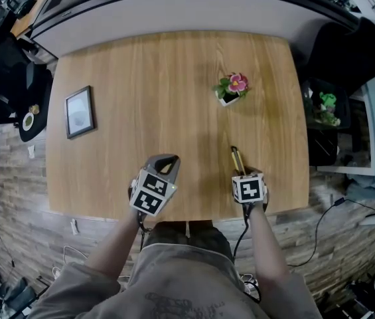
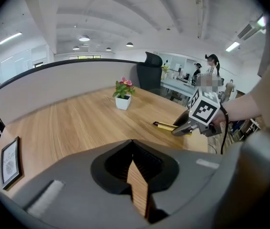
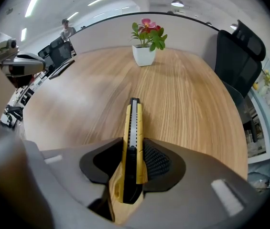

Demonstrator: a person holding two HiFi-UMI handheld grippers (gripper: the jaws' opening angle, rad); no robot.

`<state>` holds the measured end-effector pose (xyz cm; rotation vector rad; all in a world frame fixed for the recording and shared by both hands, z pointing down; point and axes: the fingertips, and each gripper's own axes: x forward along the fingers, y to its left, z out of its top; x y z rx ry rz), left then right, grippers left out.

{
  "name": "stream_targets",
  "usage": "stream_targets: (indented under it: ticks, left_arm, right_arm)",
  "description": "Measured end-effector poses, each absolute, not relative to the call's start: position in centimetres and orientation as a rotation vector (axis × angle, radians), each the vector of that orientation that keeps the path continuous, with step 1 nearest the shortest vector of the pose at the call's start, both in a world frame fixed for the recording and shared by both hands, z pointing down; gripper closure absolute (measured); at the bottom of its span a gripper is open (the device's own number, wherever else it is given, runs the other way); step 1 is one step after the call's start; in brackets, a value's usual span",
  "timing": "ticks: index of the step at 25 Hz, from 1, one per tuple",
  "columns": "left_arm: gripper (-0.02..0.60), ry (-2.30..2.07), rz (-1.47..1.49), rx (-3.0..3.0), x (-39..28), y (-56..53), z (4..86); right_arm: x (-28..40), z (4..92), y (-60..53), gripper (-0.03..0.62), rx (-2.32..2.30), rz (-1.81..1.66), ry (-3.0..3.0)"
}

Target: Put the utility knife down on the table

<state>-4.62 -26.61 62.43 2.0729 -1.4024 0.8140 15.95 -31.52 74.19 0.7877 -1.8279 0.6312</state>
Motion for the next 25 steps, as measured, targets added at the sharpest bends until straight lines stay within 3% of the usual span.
stream_targets:
  ticks: [10,25]
  left_arm:
    - [0.58,-1.48,0.777,2.1,-6.3,-27.3,58.9]
    - [0.58,-1.811,0.622,2.351,-8.3,-28.5,40.7]
  right_arm:
    - [15.3,68.0,-33.5,0.441,0.855,0.628,-1.94]
    - [10.1,40.8,-34.9,0.487,0.958,0.303,-2.54]
